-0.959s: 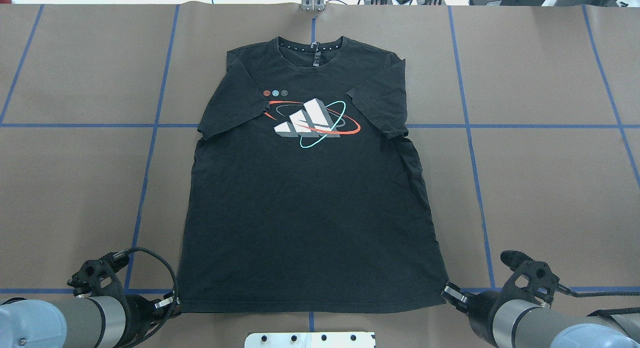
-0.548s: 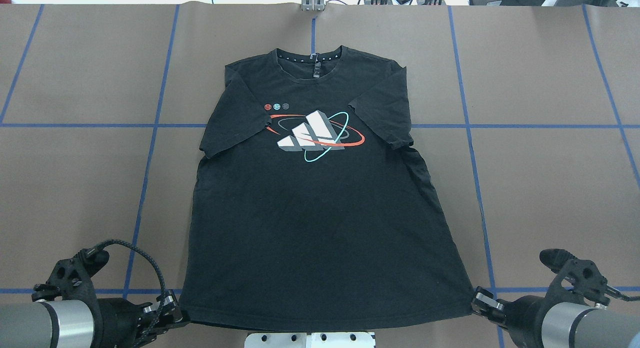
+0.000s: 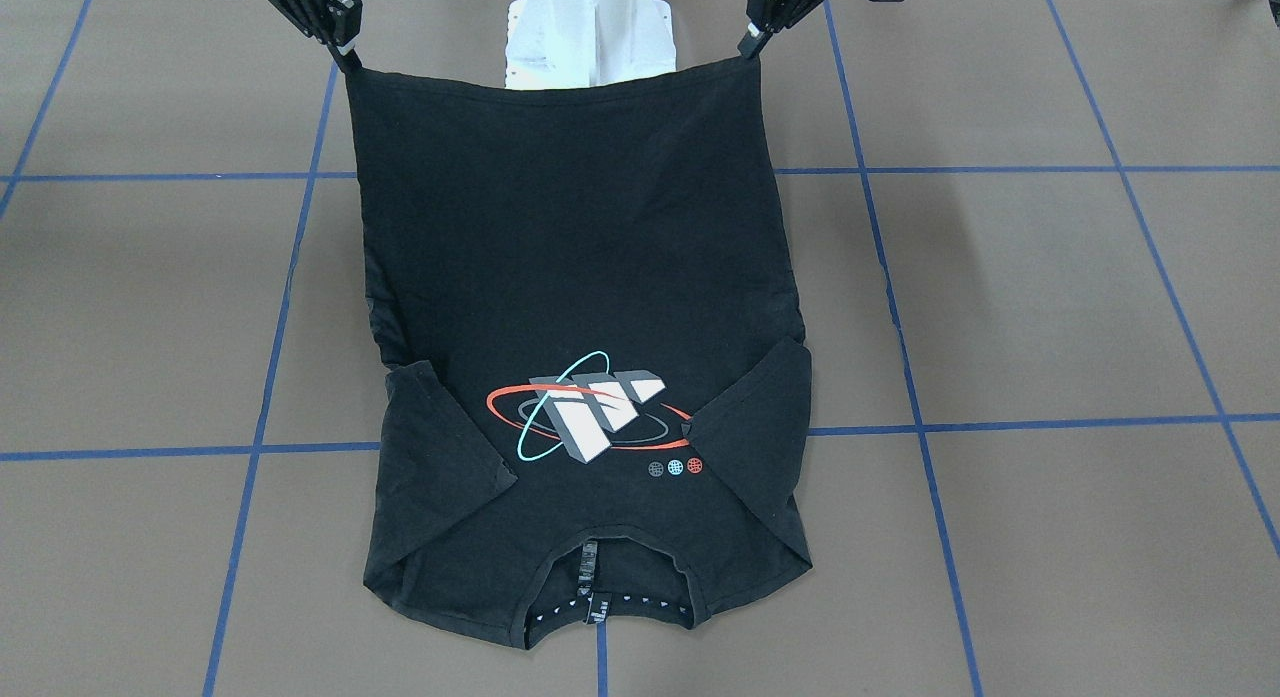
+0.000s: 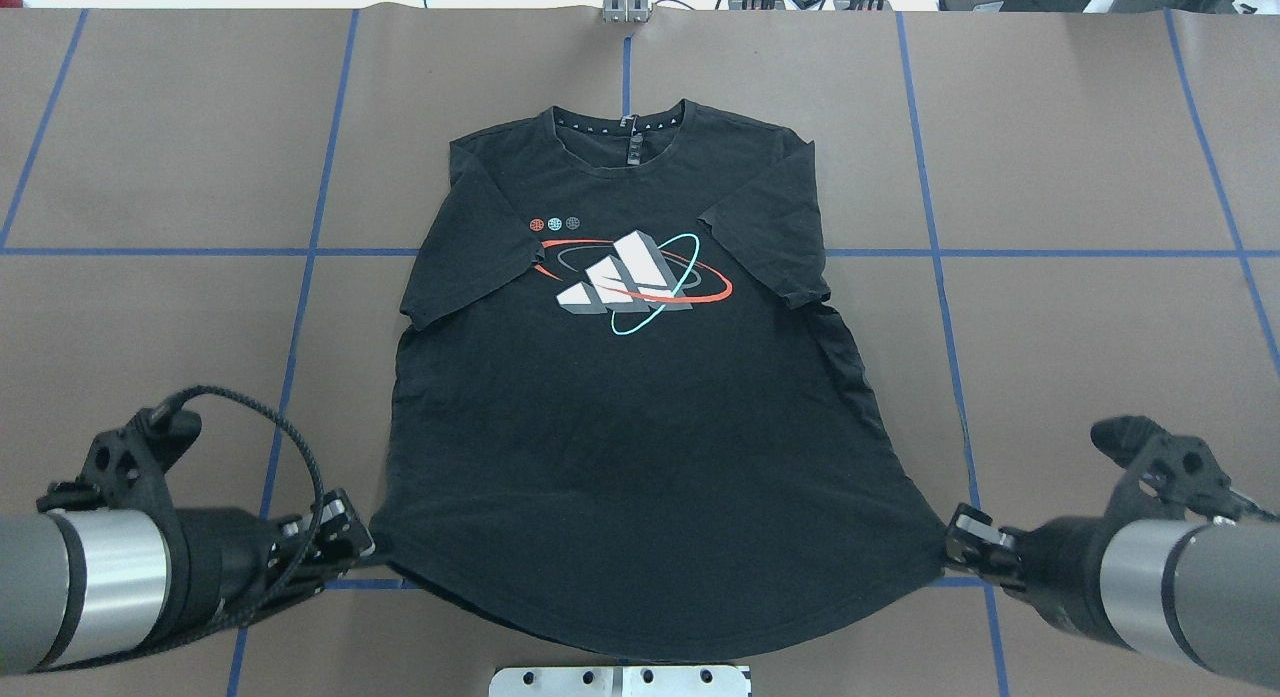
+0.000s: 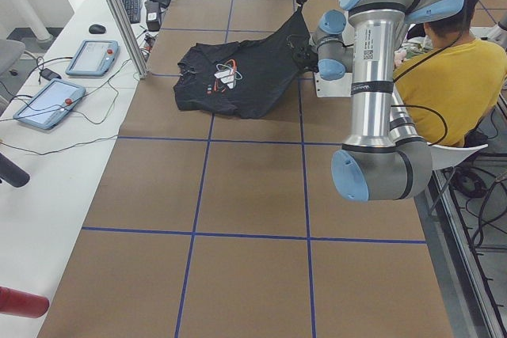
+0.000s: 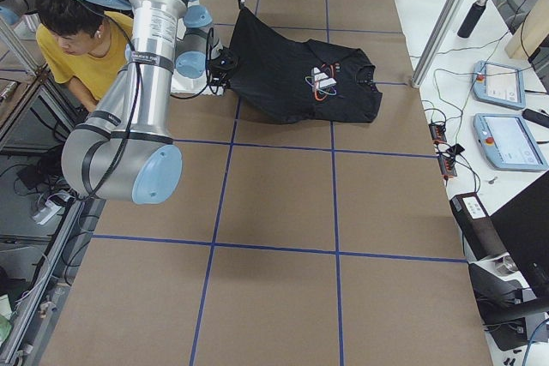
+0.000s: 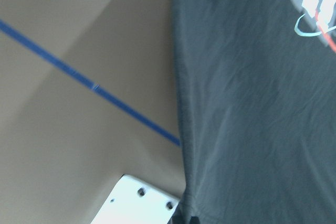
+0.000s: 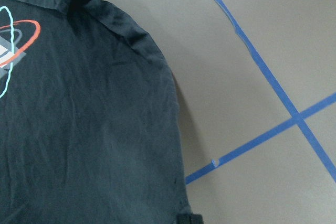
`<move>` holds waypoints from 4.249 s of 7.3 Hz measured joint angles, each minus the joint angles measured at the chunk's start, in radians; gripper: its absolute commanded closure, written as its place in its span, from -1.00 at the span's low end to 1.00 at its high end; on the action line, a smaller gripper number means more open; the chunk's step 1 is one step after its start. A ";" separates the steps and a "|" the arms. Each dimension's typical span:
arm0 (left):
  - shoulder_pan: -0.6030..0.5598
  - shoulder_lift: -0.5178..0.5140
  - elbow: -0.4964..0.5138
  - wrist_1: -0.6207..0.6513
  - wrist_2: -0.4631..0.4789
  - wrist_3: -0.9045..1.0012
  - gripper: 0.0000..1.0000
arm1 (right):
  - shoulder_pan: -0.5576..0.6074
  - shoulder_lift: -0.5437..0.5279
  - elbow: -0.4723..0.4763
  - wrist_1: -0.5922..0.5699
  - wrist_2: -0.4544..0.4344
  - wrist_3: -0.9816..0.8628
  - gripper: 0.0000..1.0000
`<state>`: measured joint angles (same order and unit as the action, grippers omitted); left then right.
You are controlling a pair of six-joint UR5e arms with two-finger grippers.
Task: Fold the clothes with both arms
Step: 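Lift both hem corners and fold them toward the collar, then lay the hem down near the collar and release both grippers, then move the right gripper to the folded shirt's side edge and grasp it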
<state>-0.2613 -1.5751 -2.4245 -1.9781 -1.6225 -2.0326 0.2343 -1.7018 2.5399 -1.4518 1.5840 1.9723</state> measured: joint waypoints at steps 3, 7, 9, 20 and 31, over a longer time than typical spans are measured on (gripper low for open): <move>-0.192 -0.099 0.153 0.002 -0.037 0.180 1.00 | 0.296 0.386 -0.159 -0.363 0.173 -0.218 1.00; -0.383 -0.224 0.382 -0.019 -0.046 0.312 1.00 | 0.555 0.562 -0.469 -0.403 0.263 -0.448 1.00; -0.453 -0.309 0.535 -0.073 -0.045 0.334 1.00 | 0.605 0.633 -0.606 -0.391 0.275 -0.502 1.00; -0.536 -0.497 1.062 -0.396 -0.033 0.378 0.80 | 0.632 0.841 -1.124 -0.067 0.269 -0.520 1.00; -0.587 -0.494 1.144 -0.484 -0.039 0.377 -0.03 | 0.584 0.804 -1.150 0.140 0.273 -0.340 -0.53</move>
<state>-0.8483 -2.0696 -1.2809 -2.4616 -1.6614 -1.6557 0.8180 -0.8975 1.3903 -1.3123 1.8572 1.6320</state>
